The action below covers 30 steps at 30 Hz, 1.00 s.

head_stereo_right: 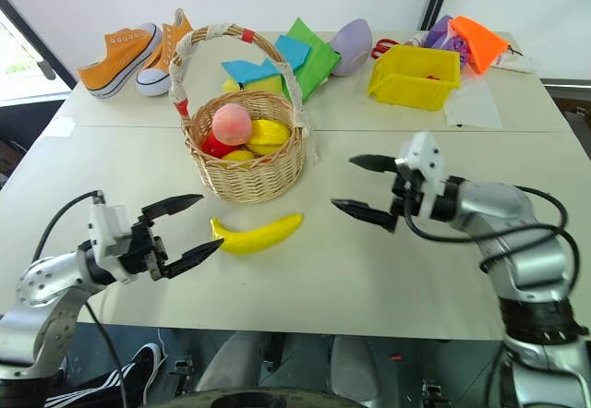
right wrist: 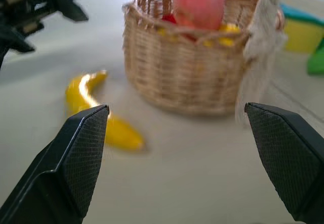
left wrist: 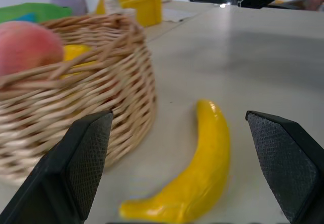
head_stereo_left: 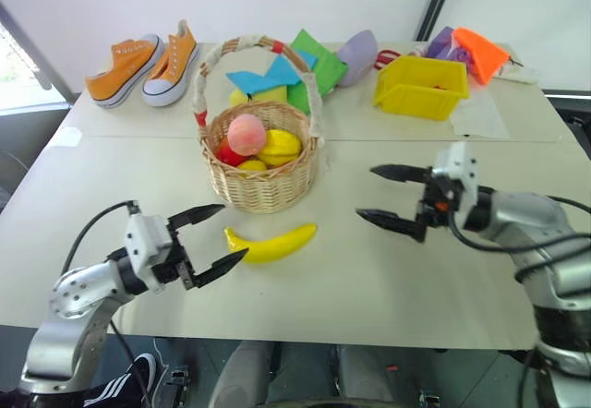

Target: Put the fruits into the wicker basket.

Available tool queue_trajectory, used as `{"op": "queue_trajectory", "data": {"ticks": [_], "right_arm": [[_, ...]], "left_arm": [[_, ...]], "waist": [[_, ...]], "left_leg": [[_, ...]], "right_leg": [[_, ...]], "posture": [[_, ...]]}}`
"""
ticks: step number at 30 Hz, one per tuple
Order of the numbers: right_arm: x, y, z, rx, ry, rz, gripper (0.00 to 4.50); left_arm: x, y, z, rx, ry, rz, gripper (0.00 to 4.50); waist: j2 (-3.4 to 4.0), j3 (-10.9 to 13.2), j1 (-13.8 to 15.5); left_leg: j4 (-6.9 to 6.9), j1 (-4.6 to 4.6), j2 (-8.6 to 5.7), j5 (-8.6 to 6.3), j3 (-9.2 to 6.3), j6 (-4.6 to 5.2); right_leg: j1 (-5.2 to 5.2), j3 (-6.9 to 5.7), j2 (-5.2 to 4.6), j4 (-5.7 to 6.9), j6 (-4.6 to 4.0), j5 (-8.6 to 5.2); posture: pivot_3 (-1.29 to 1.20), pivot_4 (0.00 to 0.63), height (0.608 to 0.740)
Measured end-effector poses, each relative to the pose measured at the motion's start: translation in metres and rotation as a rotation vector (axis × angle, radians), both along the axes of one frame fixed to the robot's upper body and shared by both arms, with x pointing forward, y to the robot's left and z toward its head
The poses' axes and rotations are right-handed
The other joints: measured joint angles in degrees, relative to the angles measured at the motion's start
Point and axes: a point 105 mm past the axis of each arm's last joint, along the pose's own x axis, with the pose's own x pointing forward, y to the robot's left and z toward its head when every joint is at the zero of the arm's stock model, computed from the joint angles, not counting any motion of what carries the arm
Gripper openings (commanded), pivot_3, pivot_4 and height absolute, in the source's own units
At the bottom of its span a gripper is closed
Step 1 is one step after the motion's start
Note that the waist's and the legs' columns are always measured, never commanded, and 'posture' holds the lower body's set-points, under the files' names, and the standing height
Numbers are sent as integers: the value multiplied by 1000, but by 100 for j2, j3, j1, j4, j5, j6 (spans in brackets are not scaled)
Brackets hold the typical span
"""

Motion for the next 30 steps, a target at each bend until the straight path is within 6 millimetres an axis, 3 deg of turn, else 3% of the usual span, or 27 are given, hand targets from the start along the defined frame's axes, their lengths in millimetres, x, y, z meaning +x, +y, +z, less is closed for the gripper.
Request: {"op": "queue_trajectory", "data": {"ticks": [4, 10, 15, 20, 25, 28, 30], "right_arm": [[-22, -19, -21, -83, -9, 0, 4462], [-29, -38, -12, -157, -83, -27, 4462], [-33, -37, -17, -155, -73, -36, 4462], [-33, -34, -14, -146, -86, -36, 4462], [-33, -31, -14, -137, -91, -28, 4462], [-32, -29, -12, -130, -95, -22, 4500], [-31, -29, -12, -129, -98, -22, 4500]], "left_arm": [[12, -15, -12, 62, 41, -57, 4500], [19, -26, -25, 94, 134, -138, 4500], [26, -37, -25, 67, 161, -179, 4500], [24, -40, -41, 120, 228, -202, 4500], [21, -41, -44, 138, 242, -224, 4500], [22, -42, -46, 138, 259, -229, 3589], [22, -43, -46, 141, 262, -230, 2603]], "waist": [[-1, 0, 29], [-4, -1, 48], [-5, 0, 32], [-7, 1, 39], [-7, 1, 41], [-7, 1, 41], [-7, 1, 42]], "left_leg": [[7, -1, -4, -1, 5, 1], [14, 0, -1, -2, 0, 3], [18, -1, -4, -2, 1, 4], [17, -1, -3, -3, 1, 4], [18, -1, -3, -3, 1, 4], [18, -1, -3, -3, 1, 4], [18, 0, -3, -3, 1, 4]], "right_leg": [[4, 0, -3, 0, 1, 0], [9, -2, -1, 0, 0, 0], [10, -1, -4, -1, 1, 0], [12, -1, -4, -1, 1, 0], [12, -1, -4, -1, 1, 0], [12, -1, -5, -1, 1, 0], [13, -1, -4, -1, 1, 0]], "posture": [[0, 150, 740], [0, 150, 740], [0, 150, 740], [0, 150, 740], [0, 150, 740], [0, 150, 740], [0, 150, 740]]}}
